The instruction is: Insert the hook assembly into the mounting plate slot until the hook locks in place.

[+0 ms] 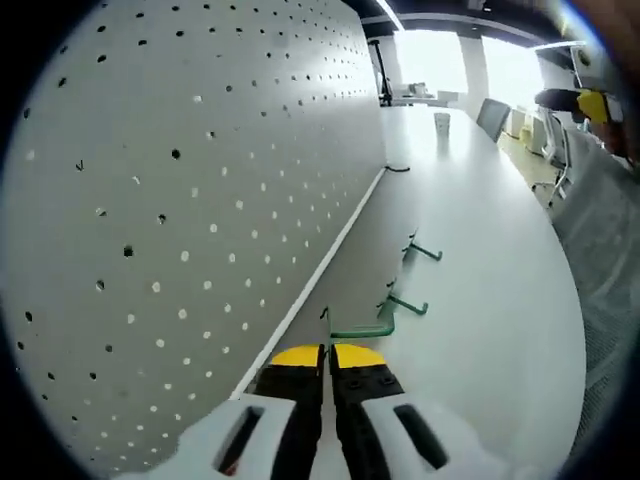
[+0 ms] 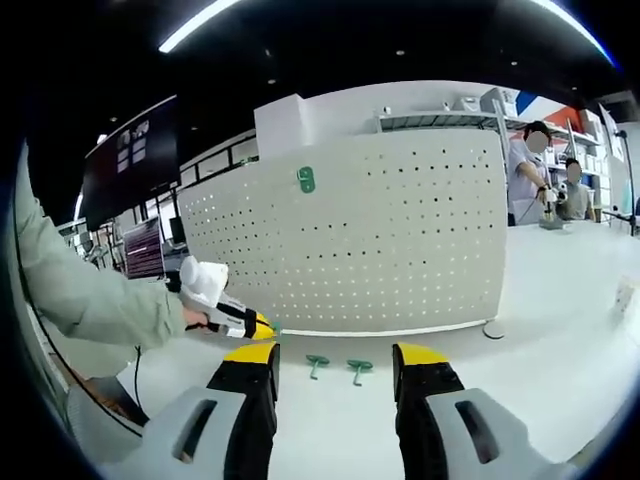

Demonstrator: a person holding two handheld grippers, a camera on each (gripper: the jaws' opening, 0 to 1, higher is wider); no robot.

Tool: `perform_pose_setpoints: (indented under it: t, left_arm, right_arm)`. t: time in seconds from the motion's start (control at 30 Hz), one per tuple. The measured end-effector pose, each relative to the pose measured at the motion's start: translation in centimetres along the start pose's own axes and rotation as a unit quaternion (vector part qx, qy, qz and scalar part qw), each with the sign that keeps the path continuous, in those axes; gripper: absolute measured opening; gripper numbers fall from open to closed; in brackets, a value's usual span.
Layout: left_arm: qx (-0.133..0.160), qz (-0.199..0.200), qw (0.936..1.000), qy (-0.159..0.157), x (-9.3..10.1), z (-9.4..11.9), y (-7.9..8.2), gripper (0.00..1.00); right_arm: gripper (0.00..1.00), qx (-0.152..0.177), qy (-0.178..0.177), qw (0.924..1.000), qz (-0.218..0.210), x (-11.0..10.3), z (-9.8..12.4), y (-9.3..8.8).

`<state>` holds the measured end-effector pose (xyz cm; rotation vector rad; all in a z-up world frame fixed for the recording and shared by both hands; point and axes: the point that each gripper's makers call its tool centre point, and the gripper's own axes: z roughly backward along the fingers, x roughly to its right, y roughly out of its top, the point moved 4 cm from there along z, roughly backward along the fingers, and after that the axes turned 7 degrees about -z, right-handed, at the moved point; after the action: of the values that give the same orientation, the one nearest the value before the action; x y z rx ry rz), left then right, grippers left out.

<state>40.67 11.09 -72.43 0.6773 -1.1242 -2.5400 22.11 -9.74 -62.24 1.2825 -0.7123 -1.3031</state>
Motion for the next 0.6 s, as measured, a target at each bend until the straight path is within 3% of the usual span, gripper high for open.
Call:
perform_pose_setpoints:
  t: [0.27, 0.6]
  left_arm:
    - [0.036, 0.004, 0.999, 0.025, -0.7, 1.6, 2.0, 0.02]
    - [0.059, -0.002, 0.9972, 0.047, -0.8, 3.8, 3.2, 0.02]
  right_arm:
    - [0.43, 0.009, 0.007, 0.9999, 0.007, -0.6, 0.3, 0.8]
    - [0.43, 0.02, 0.014, 0.9996, 0.015, -1.1, 0.8, 1.4]
